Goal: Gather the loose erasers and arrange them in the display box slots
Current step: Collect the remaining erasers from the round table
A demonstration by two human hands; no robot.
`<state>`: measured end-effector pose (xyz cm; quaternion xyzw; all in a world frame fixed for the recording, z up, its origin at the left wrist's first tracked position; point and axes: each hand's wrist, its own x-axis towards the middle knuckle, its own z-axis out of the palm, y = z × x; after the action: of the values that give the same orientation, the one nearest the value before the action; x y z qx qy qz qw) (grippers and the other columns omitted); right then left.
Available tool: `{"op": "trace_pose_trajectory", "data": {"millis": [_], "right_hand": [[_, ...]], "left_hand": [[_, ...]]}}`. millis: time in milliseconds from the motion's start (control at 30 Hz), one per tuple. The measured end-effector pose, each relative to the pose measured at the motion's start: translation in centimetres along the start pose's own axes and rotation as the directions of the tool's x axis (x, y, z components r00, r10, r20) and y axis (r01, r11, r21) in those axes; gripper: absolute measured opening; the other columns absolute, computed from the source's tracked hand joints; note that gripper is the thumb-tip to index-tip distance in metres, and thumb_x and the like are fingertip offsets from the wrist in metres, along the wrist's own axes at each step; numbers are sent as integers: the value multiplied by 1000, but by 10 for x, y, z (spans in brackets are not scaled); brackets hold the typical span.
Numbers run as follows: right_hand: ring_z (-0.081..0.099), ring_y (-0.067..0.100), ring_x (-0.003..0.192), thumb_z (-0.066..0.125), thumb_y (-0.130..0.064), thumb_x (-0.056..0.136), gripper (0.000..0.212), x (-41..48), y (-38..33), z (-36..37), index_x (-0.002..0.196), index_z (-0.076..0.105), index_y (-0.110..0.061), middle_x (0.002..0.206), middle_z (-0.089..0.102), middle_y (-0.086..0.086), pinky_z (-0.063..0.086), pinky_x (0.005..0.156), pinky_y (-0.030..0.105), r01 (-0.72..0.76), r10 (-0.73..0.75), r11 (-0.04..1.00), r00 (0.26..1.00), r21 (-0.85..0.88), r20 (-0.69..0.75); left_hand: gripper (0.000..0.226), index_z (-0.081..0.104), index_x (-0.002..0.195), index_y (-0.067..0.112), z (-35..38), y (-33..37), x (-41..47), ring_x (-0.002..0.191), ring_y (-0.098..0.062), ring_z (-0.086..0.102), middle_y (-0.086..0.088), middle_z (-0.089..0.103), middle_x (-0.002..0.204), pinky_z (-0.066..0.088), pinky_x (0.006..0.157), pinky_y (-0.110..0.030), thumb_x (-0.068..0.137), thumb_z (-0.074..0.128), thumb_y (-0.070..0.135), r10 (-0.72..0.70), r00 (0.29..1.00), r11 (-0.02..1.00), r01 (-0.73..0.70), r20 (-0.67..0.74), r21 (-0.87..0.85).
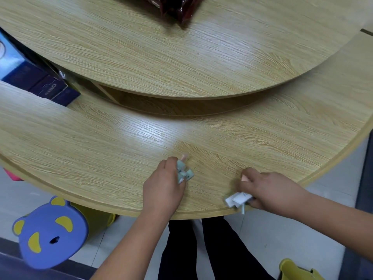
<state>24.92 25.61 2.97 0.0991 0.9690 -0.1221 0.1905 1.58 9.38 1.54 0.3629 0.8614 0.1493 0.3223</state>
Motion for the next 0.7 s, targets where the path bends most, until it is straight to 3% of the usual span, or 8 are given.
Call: {"op": "trace_pose_trajectory", "data": {"millis": [133, 300, 700], "right_hand": [[48, 12, 37, 91, -38, 44, 56, -12, -2, 12, 86, 54, -26, 84, 58, 0, 18, 35, 18, -10, 10, 1000, 999, -7, 44], [48, 11, 37, 89, -39, 47, 47, -13, -1, 14, 83, 60, -27, 83, 58, -2, 18, 34, 19, -55, 55, 998, 998, -29, 30], [52, 19, 37, 88, -27, 50, 42, 14, 0, 5, 86, 66, -22, 87, 60, 6, 19, 36, 18, -250, 255, 967, 961, 59, -105]], "left_hand": [[19, 54, 104, 27, 3, 4, -3, 85, -18, 62, 7, 59, 104, 53, 64, -36, 88, 62, 32, 39, 998, 997, -36, -42, 65], [30, 58, 106, 20, 10, 4, -4, 76, -25, 64, 0, 63, 98, 45, 53, -32, 79, 70, 24, 113, 991, 977, -99, -65, 188], [32, 51, 116, 25, 5, 10, 6, 90, -19, 61, 6, 57, 109, 48, 63, -32, 87, 63, 31, 113, 992, 985, -105, -57, 139]]}}
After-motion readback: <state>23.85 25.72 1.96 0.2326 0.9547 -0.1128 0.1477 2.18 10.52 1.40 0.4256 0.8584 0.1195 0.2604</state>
